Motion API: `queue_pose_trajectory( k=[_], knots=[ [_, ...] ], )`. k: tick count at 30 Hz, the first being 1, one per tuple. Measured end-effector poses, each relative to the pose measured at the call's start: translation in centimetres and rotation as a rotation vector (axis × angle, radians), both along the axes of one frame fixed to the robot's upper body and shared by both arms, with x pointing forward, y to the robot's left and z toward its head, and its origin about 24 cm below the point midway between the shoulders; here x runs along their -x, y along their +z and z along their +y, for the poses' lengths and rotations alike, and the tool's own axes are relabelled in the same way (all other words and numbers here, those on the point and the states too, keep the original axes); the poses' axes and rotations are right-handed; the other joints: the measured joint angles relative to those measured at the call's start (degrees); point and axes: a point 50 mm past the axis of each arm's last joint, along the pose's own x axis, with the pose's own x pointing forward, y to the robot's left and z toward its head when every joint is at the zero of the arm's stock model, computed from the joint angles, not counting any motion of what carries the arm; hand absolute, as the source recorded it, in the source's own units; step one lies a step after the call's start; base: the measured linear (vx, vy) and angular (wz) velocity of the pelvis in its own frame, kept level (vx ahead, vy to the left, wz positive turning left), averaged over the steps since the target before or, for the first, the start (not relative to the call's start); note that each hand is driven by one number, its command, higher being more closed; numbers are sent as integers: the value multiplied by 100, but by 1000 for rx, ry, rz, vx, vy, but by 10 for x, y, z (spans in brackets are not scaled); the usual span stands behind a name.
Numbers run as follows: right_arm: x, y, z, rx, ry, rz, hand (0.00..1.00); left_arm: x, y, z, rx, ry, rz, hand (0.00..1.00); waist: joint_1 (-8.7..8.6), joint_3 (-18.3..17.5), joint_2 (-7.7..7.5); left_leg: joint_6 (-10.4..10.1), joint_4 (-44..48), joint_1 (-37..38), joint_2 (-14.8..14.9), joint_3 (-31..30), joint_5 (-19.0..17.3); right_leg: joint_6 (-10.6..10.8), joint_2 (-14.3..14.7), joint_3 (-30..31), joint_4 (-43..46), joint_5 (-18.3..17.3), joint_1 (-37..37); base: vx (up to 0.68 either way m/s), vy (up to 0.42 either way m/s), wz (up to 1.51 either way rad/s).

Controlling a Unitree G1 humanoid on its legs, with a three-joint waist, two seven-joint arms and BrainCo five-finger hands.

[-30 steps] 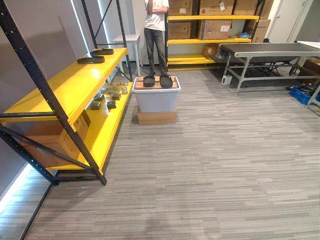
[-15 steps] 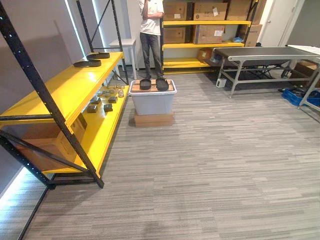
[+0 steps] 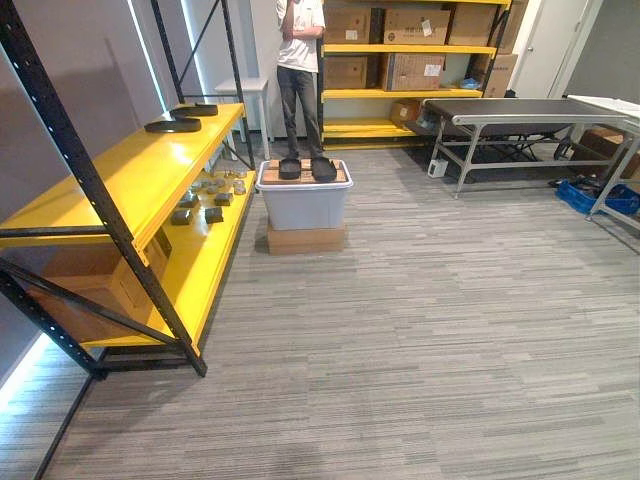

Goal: Walk over and take plastic housings, then place them on the shelf

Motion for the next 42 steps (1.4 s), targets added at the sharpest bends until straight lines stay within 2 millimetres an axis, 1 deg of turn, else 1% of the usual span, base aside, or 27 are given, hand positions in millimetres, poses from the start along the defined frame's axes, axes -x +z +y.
queue_pose_trajectory(
  k=[3, 5, 6, 8, 10, 14, 16, 18, 19, 20, 21, 22, 23, 24, 25, 26, 27, 29, 31, 33, 35, 36, 37, 38, 39, 41, 42],
  knots=[
    [20, -5, 9, -32, -17, 53, 0, -8, 5, 13, -31, -10, -20, 0, -40, 40, -160, -291, 89, 247, 92, -79, -375, -301, 43, -4, -357, 471, -251, 316, -172, 19],
    [37, -6, 8, -49, 6, 98, 0, 2, 4, 11, -16, 75, -33, 0, -200, -155, 84, -636, 397, 403, 536, -145, -653, -480, 372, -198, -144, 582, -91, 527, -282, 39],
    [38, -7, 11, -55, 19, 102, 0, 2, 5, 13, -19, 92, -44, 0, -194, -152, 69, -669, 1022, 178, 651, -108, -692, -543, 417, -221, -102, 620, -40, 574, -276, 12],
    [32, -5, 6, -48, 49, 83, 0, 4, 2, 5, 10, 137, -32, 0, -105, 8, 219, -668, 4226, -1107, 1417, -130, -239, -811, 811, -206, -532, 453, 669, 556, -252, -8],
    [26, -2, -4, -29, 33, 65, 0, 12, -1, 2, 33, 171, 1, 0, -48, 183, 224, -790, 4614, -1515, 1548, -33, -332, -970, 894, -179, -947, 474, 1420, 591, -205, -14],
    [-7, 11, -27, 69, -6, -80, 0, 15, -8, -22, 103, 211, -1, 0, 121, 281, 205, -696, 2799, -2529, 966, 200, -236, -860, 652, 49, -1620, 362, 2215, 486, -44, -26],
    [-15, 16, -34, 99, -20, -125, 0, 19, -11, -35, 122, 210, -7, 0, 253, 380, 228, -739, 1095, -2869, 592, 76, 324, -589, 475, 36, -1705, 6, 2729, 517, 83, -4],
    [-18, 16, -32, 91, -21, -140, 0, 35, -12, -38, 112, 168, 31, 0, 294, 364, 293, -727, 245, -2867, 559, -55, 512, -363, 475, 68, -1673, -440, 3232, 545, 156, -14],
    [-20, 15, -29, 85, -9, -143, 0, 46, -12, -38, 104, 155, 62, 0, 343, 309, 265, -572, 255, -2881, 514, -200, 763, -241, 397, 132, -1610, -734, 3507, 600, 204, -35],
    [-19, 13, -25, 74, -11, -138, 0, 49, -12, -36, 96, 153, 74, 0, 405, 253, 91, -467, 506, -2917, 343, -209, 1016, -162, 183, 135, -1554, -881, 3575, 788, 253, -54],
    [-19, 12, -22, 67, 0, -131, 0, 50, -12, -39, 96, 103, 89, 0, 495, 91, -38, -299, 919, -2960, 101, -181, 1150, -38, -187, 170, -671, -953, 3347, 661, 230, -44],
    [-22, 13, -22, 65, -9, -139, 0, 48, -13, -41, 101, 87, 86, 0, 489, 104, -16, -149, 947, -2884, 34, -208, 1292, 46, -352, 180, 106, -894, 3043, 664, 241, -31],
    [-24, 10, -15, 45, -18, -135, 0, 40, -12, -37, 81, 53, 68, 0, 433, 161, -107, 121, 834, -2559, -103, -231, 1484, 42, -723, 156, 1586, -272, 2512, 547, 247, 1],
    [-24, 8, -9, 29, -11, -123, 0, 36, -11, -33, 63, 34, 61, 0, 386, 172, -106, 157, 723, -2327, -182, -241, 1507, -12, -891, 157, 2191, 160, 2333, 653, 259, 19],
    [-22, 5, 0, 10, 10, -101, 0, 28, -9, -27, 37, -2, 53, 0, 333, 179, -91, 214, 558, -1980, -217, -264, 1501, 54, -960, 112, 2537, -151, 2027, 718, 258, 8],
    [-26, 4, 6, -2, 37, -98, 0, 18, -7, -22, 23, -17, 33, 0, 341, 167, -40, 304, 330, -1711, -176, -276, 1432, 85, -883, -60, 2207, -523, 1608, 520, 158, -1],
    [-28, 4, 7, -5, 43, -101, 0, 12, -6, -19, 15, -19, 19, 0, 337, 183, -1, 317, 240, -1607, -124, -281, 1389, 77, -766, -156, 1938, -610, 1385, 449, 112, -19],
    [-22, 1, 10, -16, 57, -66, 0, -17, 0, -6, -11, -36, -33, 0, 311, 291, 112, 268, 3, -1205, 135, -302, 1161, 83, -116, -379, 501, -529, 526, 453, 62, -9],
    [-5, -3, 11, -30, 45, -9, 0, -31, 6, 3, -20, -24, -74, 0, 194, 309, -8, 176, -145, -786, 111, -323, 938, 142, 120, -287, -756, 83, 200, 488, -5, 15],
    [19, -5, 9, -34, -3, 55, 0, -37, 8, 5, -9, 3, -106, 0, 131, 263, -144, 75, 6, -422, 15, -339, 512, 65, 88, -88, -1367, 624, -60, 557, -111, 30],
    [45, -7, 8, -44, -58, 129, 0, -31, 7, 0, 8, 66, -126, 0, -45, 73, -58, 25, 496, -175, 159, -601, -213, -330, 83, 63, -1042, 961, -225, 649, -243, 63],
    [49, -7, 7, -44, -66, 138, 0, -26, 6, -3, 18, 96, -125, 0, -82, -3, 16, -9, 577, -96, 300, -590, -284, -386, 129, -16, -745, 997, -256, 760, -297, 76],
    [55, -6, 6, -40, -68, 150, 0, -18, 3, -8, 40, 150, -116, 0, -101, -85, 100, -168, 2001, -389, 524, -648, -301, -516, 182, -115, -230, 1069, -240, 630, -243, 64],
    [54, -6, 5, -37, -58, 152, 0, -16, 2, -11, 53, 173, -115, 0, -110, -83, 186, -221, 3003, -818, 767, -653, -225, -818, 273, -186, -13, 870, -184, 879, -316, 41],
    [43, -3, -5, -3, -16, 130, 0, -1, -5, -26, 104, 190, -57, 0, 33, -45, 476, -353, 4799, -1521, 1415, -741, 314, -863, 714, -245, -224, 594, 347, 686, -227, -1],
    [23, -1, -9, 15, 1, 72, 0, 17, -10, -32, 134, 211, 13, 0, 99, 80, 432, -601, 5125, -1806, 1521, -639, 118, -968, 832, -192, -572, 513, 1158, 678, -144, -22],
    [13, 2, -15, 34, -23, 25, 0, 23, -12, -35, 147, 207, 36, 0, 155, 104, 357, -672, 4562, -1936, 1398, -444, 65, -961, 808, -133, -937, 505, 1563, 631, -56, -24]
  ],
)
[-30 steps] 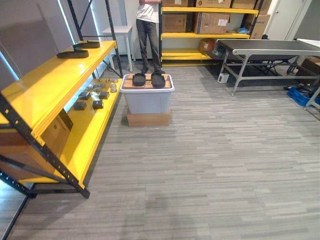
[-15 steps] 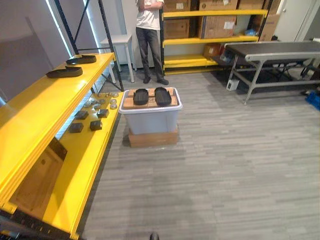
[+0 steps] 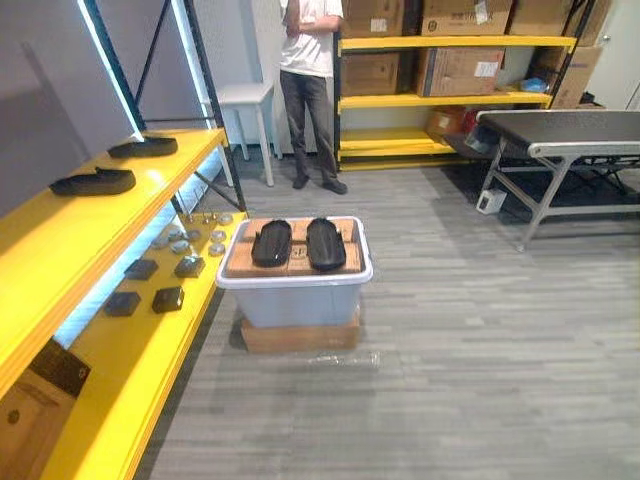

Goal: Walk over and take plastic housings, then place them on the shelf

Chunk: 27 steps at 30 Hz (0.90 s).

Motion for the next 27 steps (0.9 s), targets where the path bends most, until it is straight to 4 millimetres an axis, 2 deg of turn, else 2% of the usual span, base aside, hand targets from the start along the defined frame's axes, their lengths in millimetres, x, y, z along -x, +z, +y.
queue_pose_trajectory(
  k=[1, 3, 4, 5, 6, 7, 8, 9, 10, 11, 13, 14, 15, 17, 18, 19, 20, 21, 24, 27],
  knots=[
    [-11, 4, -6, 23, -4, -42, 0, -1, -1, -5, 9, -17, -3, 0, 72, -10, -20, 0, -705, -130, -201, 131, 1, 33, -68, 95, -259, -20, 211, 477, -12, -28],
    [-33, 11, -13, 60, -1, -120, 0, -3, -1, -10, 16, -20, -16, 0, 65, 11, -28, 58, -2125, -390, -554, 193, 69, 117, -182, 179, -544, -70, 429, 523, 60, -23],
    [-42, 15, -17, 84, -1, -156, 0, -4, -1, -11, 13, -25, -27, 0, 70, 45, -26, 63, -3331, -496, -767, 155, 319, 221, -275, 208, -640, -165, 579, 639, 124, -11],
    [-43, 16, -19, 89, -8, -163, 0, -3, -1, -13, 11, -32, -26, 0, 87, 64, -1, 25, -4324, -519, -858, 98, 593, 344, -319, 226, -709, -329, 790, 533, 132, -6],
    [-43, 16, -19, 88, -9, -164, 0, -1, -1, -13, 9, -38, -22, 0, 84, 74, 13, -3, -4644, -519, -856, 49, 662, 425, -322, 229, -746, -433, 903, 532, 171, -17],
    [-43, 15, -16, 80, -3, -164, 0, 3, -1, -12, 1, -55, -13, 0, 129, 92, -36, -21, -4583, -481, -861, 18, 1078, 574, -398, 296, -731, -670, 1210, 568, 207, -32],
    [-43, 14, -13, 69, 4, -164, 0, 4, 0, -8, -14, -72, -12, 0, 209, 58, -206, 133, -4278, -461, -1087, 43, 1370, 746, -666, 374, -694, -899, 1402, 576, 218, -39],
    [-42, 14, -14, 67, 3, -165, 0, 3, 0, -4, -24, -82, -14, 0, 230, -12, -272, 185, -4084, -520, -1215, 26, 1366, 839, -804, 410, -551, -987, 1402, 734, 252, -32],
    [-47, 16, -17, 76, 3, -174, 0, -1, 0, -4, -30, -112, -15, 0, 192, -4, -306, 404, -3824, -532, -1359, 5, 1354, 986, -1008, 489, 125, -1070, 1201, 718, 284, -4],
    [-50, 15, -13, 60, -11, -181, 0, -8, 1, -3, -41, -153, -23, 0, 114, -2, -311, 605, -3717, -442, -1474, -3, 1211, 1087, -1273, 466, 1524, -944, 596, 599, 236, 5],
    [-50, 10, -1, 28, -12, -168, 0, -20, 4, 5, -72, -215, -37, 0, 78, 99, -387, 743, -3725, -79, -1625, -29, 965, 1136, -1648, 498, 3236, -540, -55, 427, 177, 24],
    [-45, 7, 6, 13, 3, -148, 0, -29, 5, 5, -86, -257, -57, 0, 57, 142, -397, 786, -3728, 221, -1647, -119, 803, 1157, -1722, 461, 3555, -742, -298, 606, 177, 32],
    [-42, 5, 10, 6, 10, -136, 0, -34, 7, 8, -98, -260, -79, 0, 62, 145, -388, 796, -3768, 442, -1640, -163, 765, 1141, -1688, 411, 3376, -824, -438, 563, 104, 36],
    [-39, 3, 15, 12, 29, -129, 0, -47, 11, 9, -113, -245, -122, 0, 29, 164, -322, 778, -3899, 794, -1568, -343, 726, 1179, -1401, 417, 2416, -853, -606, 441, 25, 52],
    [-39, 3, 17, 25, 49, -135, 0, -59, 14, 12, -126, -251, -153, 0, -61, 123, -274, 726, -4042, 916, -1425, -560, 702, 1176, -1046, 466, 1237, -814, -712, 420, -69, 74],
    [-41, 3, 19, 32, 58, -144, 0, -62, 16, 15, -133, -255, -164, 0, -95, 99, -311, 678, -4071, 933, -1384, -630, 683, 1087, -947, 493, 701, -687, -736, 509, -133, 89],
    [-43, 4, 22, 55, 58, -164, 0, -63, 19, 22, -153, -258, -169, 0, -73, 36, -442, 488, -4100, 1039, -1393, -714, 572, 909, -851, 585, -121, 552, -766, 526, -208, 54],
    [-46, 6, 19, 90, 74, -166, 0, -58, 16, 20, -140, -249, -144, 0, -51, -19, -403, 380, -4138, 1172, -1282, -766, 504, 757, -759, 550, -183, 694, -626, 457, -202, 31],
    [-70, 19, 16, 195, 191, -240, 0, -37, 8, 7, -89, -226, -92, 0, 44, -101, -188, 269, -4286, 1276, -1039, -650, 454, 727, -499, 538, -586, 689, -435, 383, -177, -12],
    [-86, 30, 18, 277, 283, -280, 0, -29, 5, -4, -58, -233, -66, 0, 37, -112, -154, 160, -4257, 1278, -963, -570, 472, 704, -466, 390, -728, 675, -272, 188, -80, 20]
  ],
)
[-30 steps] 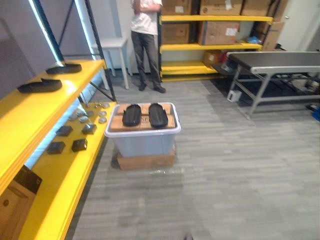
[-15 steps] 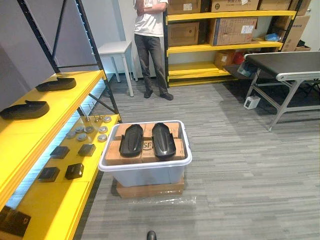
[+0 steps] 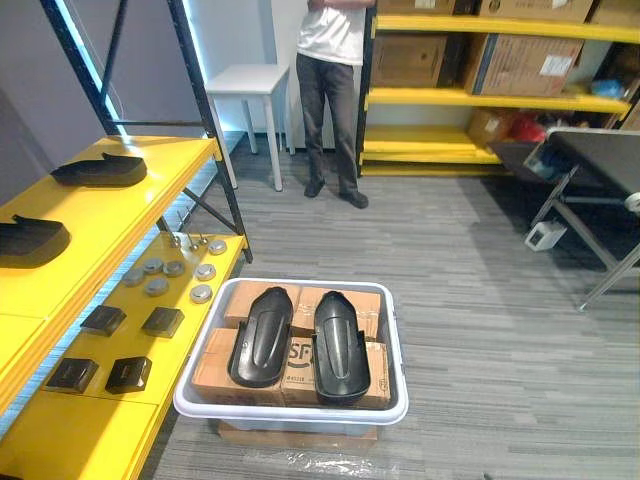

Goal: Walk over and take plastic housings, then place them on the shelf

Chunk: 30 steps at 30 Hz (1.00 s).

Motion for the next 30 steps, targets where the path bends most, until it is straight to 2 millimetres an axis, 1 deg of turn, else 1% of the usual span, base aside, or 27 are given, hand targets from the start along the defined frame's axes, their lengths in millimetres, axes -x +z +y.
queue_pose_trajectory(
  k=[1, 2, 3, 4, 5, 6, 7, 8, 10, 11, 12, 13, 14, 15, 16, 17, 18, 19, 20, 21, 22, 24, 26, 27, 28, 29, 30],
  knots=[
    [-7, 8, -1, 47, 30, -36, 0, 0, 0, -1, 9, -3, -3, 0, 8, 0, -11, -33, 78, -3, 30, 221, -15, 0, -26, -105, -116, 0, 125, 107, 21, 44],
    [-17, 18, -2, 87, 43, -82, 0, 0, 0, 0, 12, -14, -6, 0, -31, 24, -54, -88, 276, -75, 31, 483, -79, 0, -111, -232, -196, 0, 254, 85, 53, 51],
    [-22, 23, -3, 103, 45, -109, 0, 1, 0, 0, 12, -23, -4, 0, -53, 35, -78, -126, 402, -152, 69, 672, -147, 0, -150, -277, -215, 0, 304, 44, 95, 53],
    [-31, 32, -6, 151, 72, -136, 0, 3, 0, -1, 11, -46, 3, 0, -79, 16, -51, -148, 341, -193, 235, 1071, -191, 7, -212, -314, -195, -4, 331, 16, 170, 43],
    [-44, 42, -9, 205, 114, -170, 0, 6, 0, -3, 14, -58, 12, 0, -125, -4, -5, -132, 27, -188, 357, 1133, 66, 107, -252, -373, -181, -67, 336, 9, 148, 27],
    [-50, 46, -8, 220, 131, -189, 0, 7, 0, -3, 13, -60, 14, 0, -113, -17, 17, -124, -39, -147, 275, 1092, 44, 163, -314, -383, -175, -104, 329, -6, 250, 13],
    [-62, 53, -2, 240, 163, -228, 0, 5, 0, -1, -2, -91, 16, 0, -82, 4, -62, -109, -68, -170, 150, 1097, 51, 202, -450, -404, -85, -113, 241, -30, 221, 5],
    [-72, 61, 4, 264, 190, -266, 0, 5, 1, 2, -16, -130, 22, 0, -66, 6, -87, -99, -40, -201, 62, 1083, 57, 227, -559, -422, 41, -118, 176, -36, 251, 9],
    [-82, 68, 6, 284, 191, -296, 0, 6, 1, 2, -25, -153, 28, 0, -12, 10, -87, -98, 61, -217, -51, 1066, 57, 263, -702, -430, 170, -135, 166, -49, 142, 11],
    [-88, 72, 7, 302, 184, -307, 0, 5, 1, 1, -29, -167, 23, 0, 28, 17, -91, -95, 116, -271, -107, 1034, 54, 327, -770, -437, 207, -167, 162, -68, 109, 17],
    [-92, 74, 8, 307, 180, -318, 0, 4, 2, 2, -30, -170, 20, 0, 32, 26, -95, -89, 173, -328, -124, 1013, 51, 355, -796, -449, 207, -180, 152, -96, 66, 21],
    [-103, 82, 9, 320, 169, -351, 0, 3, 2, 2, -30, -176, 15, 0, 39, 67, -67, -61, 289, -480, -128, 981, 35, 381, -818, -477, 237, -193, 67, -129, 25, 25],
    [-118, 95, 8, 352, 148, -391, 0, 0, 3, 0, -23, -166, 0, 0, 12, 165, -12, -48, 418, -653, -125, 875, 27, 388, -839, -548, 344, -198, -39, -139, 12, 25],
    [-123, 100, 6, 367, 142, -403, 0, -3, 3, 0, -22, -167, -6, 0, 9, 221, 9, -48, 453, -693, -122, 855, 28, 388, -846, -574, 380, -199, -61, -225, 9, 31],
    [-142, 119, -3, 427, 117, -440, 0, -10, 5, -2, -16, -175, -32, 0, 35, 390, 78, -23, 527, -852, -128, 765, 43, 398, -881, -611, 546, -212, -206, -164, 9, 27],
    [-151, 129, -6, 449, 106, -464, 0, -13, 5, -3, -11, -180, -45, 0, 33, 469, 106, 5, 538, -942, -146, 710, 55, 395, -897, -625, 614, -222, -288, -284, 24, 42],
    [-174, 155, -16, 506, 67, -507, 0, -22, 6, -6, 4, -199, -67, 0, 33, 653, 195, 135, 526, -1135, -168, 669, 67, 388, -945, -690, 794, -239, -495, -251, 28, 43],
    [-186, 168, -22, 538, 33, -517, 0, -28, 8, -8, 13, -206, -83, 0, 35, 765, 235, 177, 527, -1262, -227, 585, 91, 402, -1017, -735, 931, -264, -628, -298, 34, 44],
    [-192, 176, -25, 553, 12, -524, 0, -31, 8, -8, 18, -204, -92, 0, 41, 840, 250, 210, 524, -1324, -263, 559, 120, 396, -1072, -750, 1027, -285, -713, -237, 23, 40],
    [-205, 197, -33, 595, -49, -543, 0, -37, 10, -10, 37, -196, -119, 0, 88, 1027, 297, 228, 522, -1458, -350, 555, 199, 404, -1223, -752, 1285, -348, -944, -204, 18, 32],
    [-211, 207, -37, 615, -79, -556, 0, -41, 10, -12, 47, -194, -130, 0, 116, 1125, 350, 240, 528, -1537, -400, 559, 234, 399, -1301, -749, 1411, -357, -1060, -190, 17, 28],
    [-219, 221, -40, 640, -111, -566, 0, -43, 11, -16, 65, -202, -141, 0, 166, 1216, 436, 301, 528, -1693, -484, 556, 317, 390, -1408, -727, 1557, -361, -1285, -147, 30, 16],
    [-229, 234, -44, 680, -102, -531, 0, -43, 10, -19, 79, -229, -139, 0, 199, 1279, 550, 368, 534, -1934, -583, 556, 427, 385, -1538, -707, 1752, -356, -1565, -108, 35, 15],
    [-231, 236, -44, 692, -92, -518, 0, -43, 10, -20, 82, -234, -135, 0, 210, 1292, 567, 373, 543, -1980, -601, 556, 446, 385, -1560, -696, 1788, -356, -1622, -56, 29, 8],
    [-234, 240, -46, 712, -76, -493, 0, -42, 9, -21, 91, -236, -129, 0, 246, 1318, 588, 422, 560, -2077, -632, 562, 495, 385, -1599, -661, 1866, -357, -1755, -40, 23, 2],
    [-237, 245, -49, 734, -59, -465, 0, -43, 8, -22, 99, -241, -127, 0, 311, 1340, 606, 468, 619, -2207, -651, 573, 526, 379, -1627, -609, 1965, -368, -1914, -40, 20, 1],
    [-239, 249, -51, 744, -51, -453, 0, -44, 8, -23, 103, -243, -128, 0, 351, 1353, 621, 471, 659, -2286, -655, 579, 527, 375, -1641, -596, 2009, -372, -1998, -36, 14, 5]
  ],
)
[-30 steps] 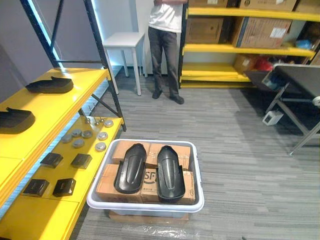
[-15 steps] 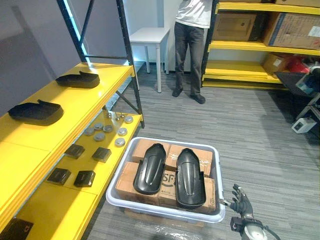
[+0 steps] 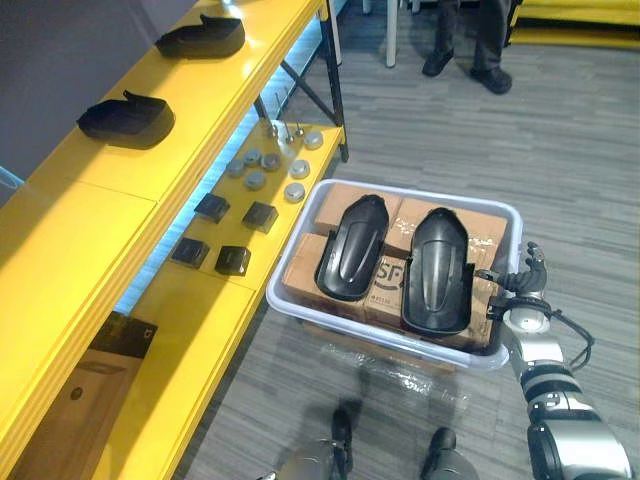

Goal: Walk over and take plastic housings, then place them on the shelf

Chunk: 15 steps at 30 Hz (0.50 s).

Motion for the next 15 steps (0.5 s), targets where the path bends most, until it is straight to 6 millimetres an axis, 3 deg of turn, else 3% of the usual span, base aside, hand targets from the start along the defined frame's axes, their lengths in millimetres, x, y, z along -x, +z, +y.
queue_pose_trajectory(
  k=[3, 4, 10, 15],
  knots=[
    [-5, 12, -9, 54, 17, 82, 0, -6, 0, -3, 8, -20, -6, 0, 104, 59, 68, 27, 236, -398, 9, -43, 15, -22, -27, -1, 162, -13, -332, -31, 3, 14],
    [-4, 11, -12, 72, 26, 125, 100, -9, 0, -4, 11, -23, -5, 0, 128, 94, 111, 31, 319, -498, 14, -107, 16, -25, -26, -46, 183, -14, -357, -26, -14, 21],
    [2, 9, -28, 170, -9, 259, 100, -13, 0, -4, 25, -7, 6, 0, 229, 112, 130, 61, 742, -821, 159, -179, -134, -54, 91, -124, 187, -12, -434, -37, -12, 3],
    [-1, 11, -27, 273, -39, 334, 100, -23, 3, -4, 19, 2, -54, 0, 274, 121, 142, 2, 764, -852, 248, -170, -172, -78, 180, -120, 134, -23, -456, -20, -44, -6]
  ],
)
